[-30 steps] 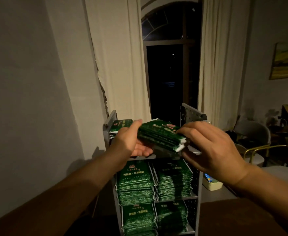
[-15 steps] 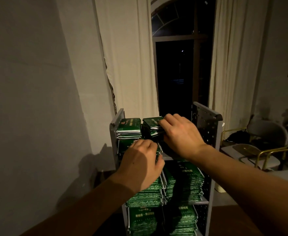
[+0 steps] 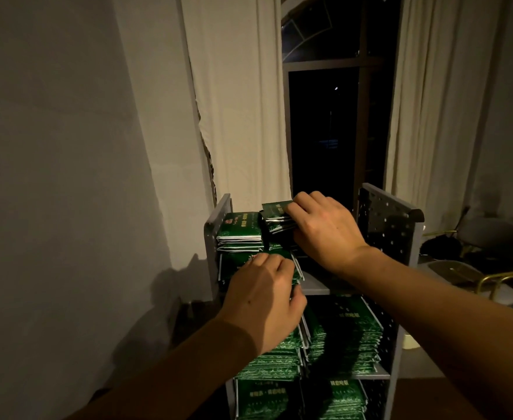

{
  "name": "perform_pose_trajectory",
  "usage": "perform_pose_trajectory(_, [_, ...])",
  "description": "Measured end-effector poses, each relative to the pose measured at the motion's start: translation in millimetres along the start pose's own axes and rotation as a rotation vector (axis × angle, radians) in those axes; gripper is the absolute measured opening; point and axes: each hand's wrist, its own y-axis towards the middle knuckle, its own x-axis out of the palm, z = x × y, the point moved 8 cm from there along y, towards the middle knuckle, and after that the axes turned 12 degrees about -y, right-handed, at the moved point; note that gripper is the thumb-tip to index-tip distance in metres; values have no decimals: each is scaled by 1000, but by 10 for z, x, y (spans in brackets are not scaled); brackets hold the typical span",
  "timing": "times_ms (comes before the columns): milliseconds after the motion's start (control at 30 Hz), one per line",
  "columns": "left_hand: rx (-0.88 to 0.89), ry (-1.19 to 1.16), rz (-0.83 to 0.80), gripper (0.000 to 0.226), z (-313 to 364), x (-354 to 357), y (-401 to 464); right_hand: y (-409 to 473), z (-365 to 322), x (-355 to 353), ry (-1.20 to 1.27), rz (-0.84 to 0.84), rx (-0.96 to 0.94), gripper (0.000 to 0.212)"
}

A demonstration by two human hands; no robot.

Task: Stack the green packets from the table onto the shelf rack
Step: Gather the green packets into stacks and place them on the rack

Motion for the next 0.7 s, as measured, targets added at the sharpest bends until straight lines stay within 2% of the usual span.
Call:
perform_pose_trajectory(167, [6, -18, 15, 40, -13, -2, 5, -63, -45, 82, 26, -10, -11, 33])
perform_pose_trajectory(467, [30, -11, 28, 42, 10, -10, -4, -94, -56, 206, 52, -155, -15, 33])
perform_pose_trajectory(700, [18, -52, 32, 36, -5, -41, -30, -68, -82, 123, 54, -195, -85, 47])
